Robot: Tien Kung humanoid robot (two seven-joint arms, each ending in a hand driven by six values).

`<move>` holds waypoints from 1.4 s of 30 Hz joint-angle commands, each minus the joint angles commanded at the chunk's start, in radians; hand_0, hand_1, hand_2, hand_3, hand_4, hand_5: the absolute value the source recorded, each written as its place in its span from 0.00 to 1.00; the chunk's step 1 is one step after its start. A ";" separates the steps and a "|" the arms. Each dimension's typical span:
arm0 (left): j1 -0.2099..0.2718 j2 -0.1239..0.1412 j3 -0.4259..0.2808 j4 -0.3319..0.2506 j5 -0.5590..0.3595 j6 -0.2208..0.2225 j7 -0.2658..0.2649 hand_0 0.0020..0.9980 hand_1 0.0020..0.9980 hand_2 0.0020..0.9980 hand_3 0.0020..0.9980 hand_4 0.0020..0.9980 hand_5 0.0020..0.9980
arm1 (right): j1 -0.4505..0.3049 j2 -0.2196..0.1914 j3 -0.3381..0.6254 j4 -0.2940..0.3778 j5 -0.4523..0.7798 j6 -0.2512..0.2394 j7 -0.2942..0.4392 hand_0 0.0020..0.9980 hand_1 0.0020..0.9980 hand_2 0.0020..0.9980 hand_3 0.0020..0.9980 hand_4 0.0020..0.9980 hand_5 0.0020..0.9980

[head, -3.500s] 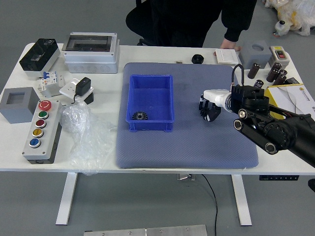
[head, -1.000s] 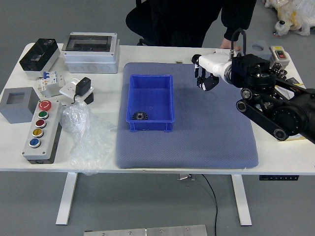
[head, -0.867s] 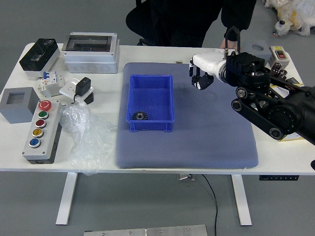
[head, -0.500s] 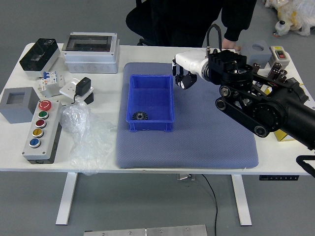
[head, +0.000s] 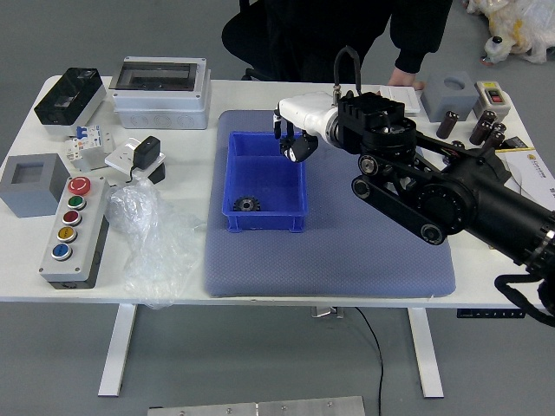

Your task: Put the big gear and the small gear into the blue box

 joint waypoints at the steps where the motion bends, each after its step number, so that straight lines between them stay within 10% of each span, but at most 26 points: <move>1: -0.001 -0.001 0.001 0.000 -0.001 0.000 0.000 0.86 0.83 0.83 0.78 0.60 0.37 | 0.000 0.005 0.000 -0.003 0.001 -0.002 0.000 0.50 0.37 0.47 0.60 0.55 0.07; 15: -0.009 -0.004 0.015 0.000 -0.008 0.000 0.000 0.86 0.83 0.83 0.78 0.60 0.37 | 0.002 0.043 0.006 -0.019 0.030 -0.011 0.000 0.53 0.39 0.49 0.62 0.57 0.10; 16: -0.009 -0.004 0.016 0.000 -0.008 0.000 0.000 0.86 0.83 0.83 0.78 0.60 0.37 | 0.002 0.044 0.008 -0.019 0.032 -0.010 -0.001 0.46 0.44 0.55 0.66 0.72 0.25; 28: -0.009 -0.003 0.019 0.000 -0.008 -0.001 0.000 0.86 0.83 0.83 0.78 0.60 0.37 | -0.001 0.047 0.016 -0.020 0.075 0.011 0.009 0.58 0.56 0.73 0.81 0.85 0.43; 39: -0.003 0.001 0.006 0.000 0.001 0.002 0.000 0.86 0.83 0.83 0.78 0.60 0.37 | -0.019 -0.004 0.058 0.047 0.070 -0.001 0.005 0.62 0.61 0.75 0.80 0.87 0.48; 42: 0.000 0.003 -0.002 0.001 0.005 0.002 0.000 0.86 0.83 0.83 0.78 0.60 0.37 | -0.036 -0.036 0.073 0.080 0.069 -0.005 0.004 0.72 0.73 0.82 0.81 0.74 0.63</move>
